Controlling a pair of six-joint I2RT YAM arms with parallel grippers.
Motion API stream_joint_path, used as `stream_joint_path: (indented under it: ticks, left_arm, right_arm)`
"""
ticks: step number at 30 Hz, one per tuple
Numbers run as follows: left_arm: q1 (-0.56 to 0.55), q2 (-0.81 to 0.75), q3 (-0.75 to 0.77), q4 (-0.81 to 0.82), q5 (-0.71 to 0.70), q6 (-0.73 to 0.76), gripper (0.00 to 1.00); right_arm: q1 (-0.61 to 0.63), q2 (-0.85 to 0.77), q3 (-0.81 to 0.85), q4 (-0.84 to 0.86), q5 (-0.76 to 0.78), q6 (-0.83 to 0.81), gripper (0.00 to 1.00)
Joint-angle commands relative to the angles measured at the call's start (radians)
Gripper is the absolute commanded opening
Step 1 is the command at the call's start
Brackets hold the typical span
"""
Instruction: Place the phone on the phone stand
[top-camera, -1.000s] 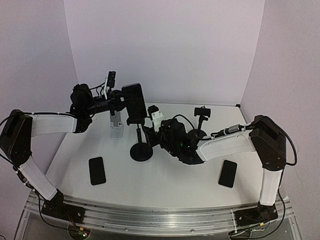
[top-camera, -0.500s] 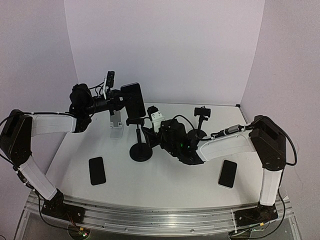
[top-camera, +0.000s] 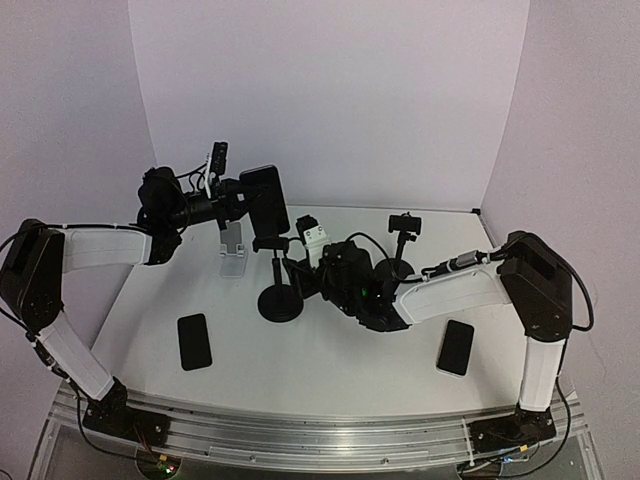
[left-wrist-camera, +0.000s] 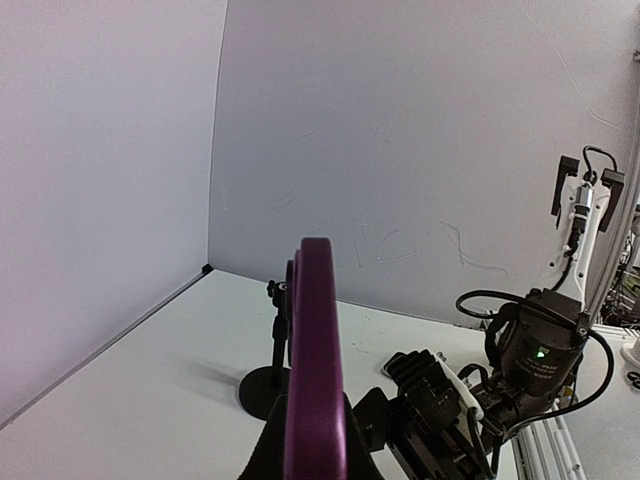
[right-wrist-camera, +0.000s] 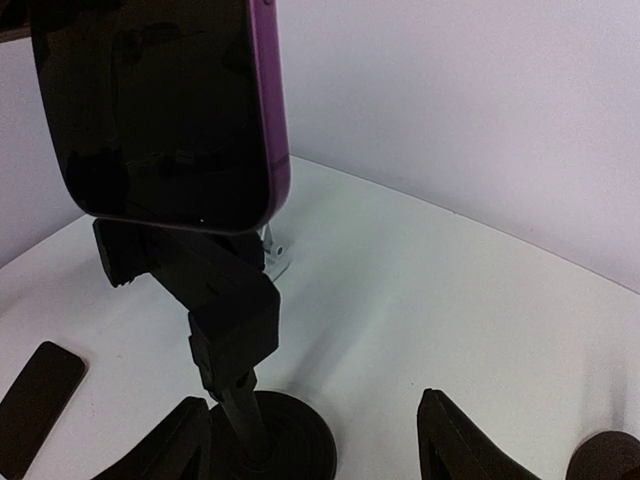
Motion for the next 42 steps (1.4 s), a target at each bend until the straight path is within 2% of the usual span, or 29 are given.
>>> stream_joint_path:
  ticks: [1, 6, 10, 13, 18, 31, 42]
  left_arm:
    - [0.003, -0.037, 0.03, 0.052, 0.012, 0.014, 0.0]
    - [0.003, -0.033, 0.033, 0.051, 0.013, 0.014, 0.0]
    - [0.003, -0.035, 0.033, 0.053, 0.011, 0.023, 0.0]
    - [0.003, -0.04, 0.026, 0.053, 0.004, 0.035, 0.0]
    - [0.003, -0.034, 0.012, 0.066, 0.004, 0.036, 0.0]
    - [0.001, -0.036, -0.004, 0.066, 0.051, 0.05, 0.0]
    - [-0.007, -0.034, -0.012, 0.063, 0.049, 0.076, 0.0]
  right_arm:
    - [0.011, -0.056, -0.004, 0.017, 0.008, 0.027, 0.72]
    - [0.01, -0.028, 0.058, 0.04, -0.006, 0.02, 0.7]
    - [0.01, 0.01, 0.082, 0.039, 0.003, 0.032, 0.57]
    - [0.01, 0.011, 0.084, 0.039, 0.012, 0.039, 0.51]
    - [0.01, 0.02, 0.103, 0.039, 0.016, 0.004, 0.48]
    - [0.01, 0.052, 0.111, 0.039, 0.093, -0.035, 0.3]
    - [0.011, 0.038, 0.118, 0.036, 0.095, -0.08, 0.2]
